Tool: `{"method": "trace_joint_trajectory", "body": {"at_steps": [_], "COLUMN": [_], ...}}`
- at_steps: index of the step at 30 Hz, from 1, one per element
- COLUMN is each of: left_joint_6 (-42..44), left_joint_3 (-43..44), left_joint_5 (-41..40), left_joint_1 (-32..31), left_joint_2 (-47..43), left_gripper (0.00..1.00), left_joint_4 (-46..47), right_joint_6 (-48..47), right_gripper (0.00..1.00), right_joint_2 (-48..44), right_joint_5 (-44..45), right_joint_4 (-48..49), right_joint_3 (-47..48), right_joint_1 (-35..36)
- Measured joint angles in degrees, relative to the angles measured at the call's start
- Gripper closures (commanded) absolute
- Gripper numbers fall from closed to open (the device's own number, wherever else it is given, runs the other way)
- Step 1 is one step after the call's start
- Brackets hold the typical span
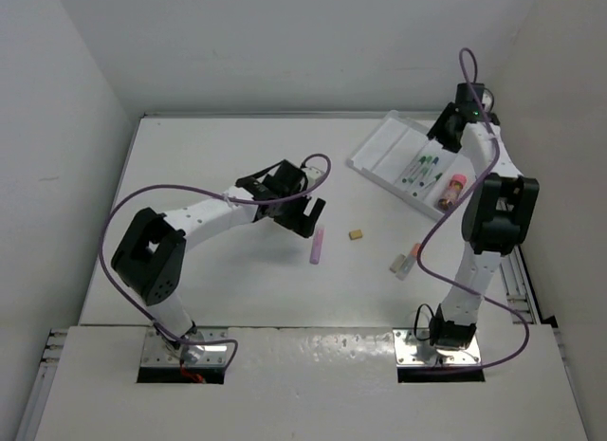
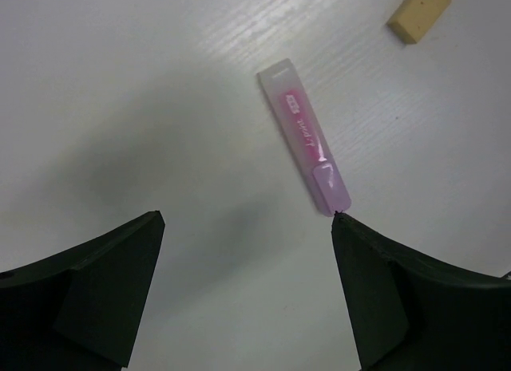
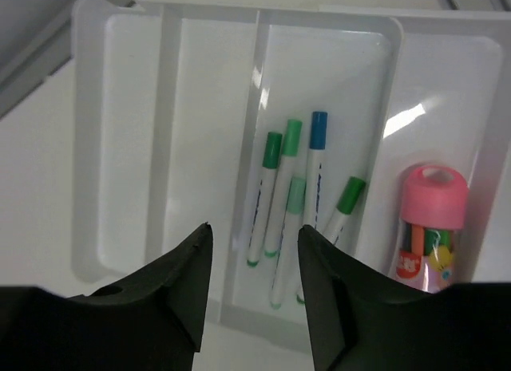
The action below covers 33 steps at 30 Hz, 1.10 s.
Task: Sort the stationery into containers
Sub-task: Place the stationery into the container, then grab a piece of stationery with the left arm
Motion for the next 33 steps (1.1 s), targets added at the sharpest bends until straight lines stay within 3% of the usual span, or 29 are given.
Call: {"method": "trace_joint_trajectory", "body": {"at_steps": [5,12,17,21,22,24,25,26,33], "left_joint_6": [-1.27,-2.40,-2.99,-3.41,-3.39,-3.54,-3.58,-3.54,-7.32], "left_joint_3": [1.64,6.16,10.69,12.41,12.98,13.97,14.27,14.45,8.22], "left_joint_5": [0.87,2.93,3.50,3.34,3.32,4.20,5.33,6.86,28.70], "left_joint_1": [-4.00,-5.81,-5.90,-6.03,-6.05,-6.03,-5.97,-5.70,-0.66], "left_joint_2": [5.68,16.09,19.74,21.33,21.70,22.53,22.91,23.12,22.56], "left_gripper": [0.19,0.27,0.38,0.55,0.65,0.74,0.83,0.86,0.86], "left_joint_4": [-0.42,-1.90,-2.78,-2.60,-2.80,-2.73,-2.43,-2.08,4.72], "right_joint_6": [-4.59,-18.25,-30.64,-42.86,-45.86,-52.33,-55.25,-58.10,-83.03], "right_gripper": [0.56,0.56,0.58,0.59,0.59,0.58,0.56,0.55,0.47], "right_joint_2": [-15.34,-44.92,-57.02,-65.61,-67.52,-71.41,-72.91,-74.18,-80.67], "right_joint_5": [-7.43,-13.35,-15.69,-17.79,-18.40,-20.04,-20.94,-21.94,-28.94], "right_joint_4": [-2.05,1.46,2.93,4.07,4.13,4.46,4.50,4.44,5.11], "right_joint_3": [-5.64,-25.73,-39.17,-48.94,-50.56,-53.48,-54.55,-55.43,-65.77], "right_joint_1": [-2.14,1.31,4.42,9.77,11.02,13.86,14.95,16.00,27.82]}}
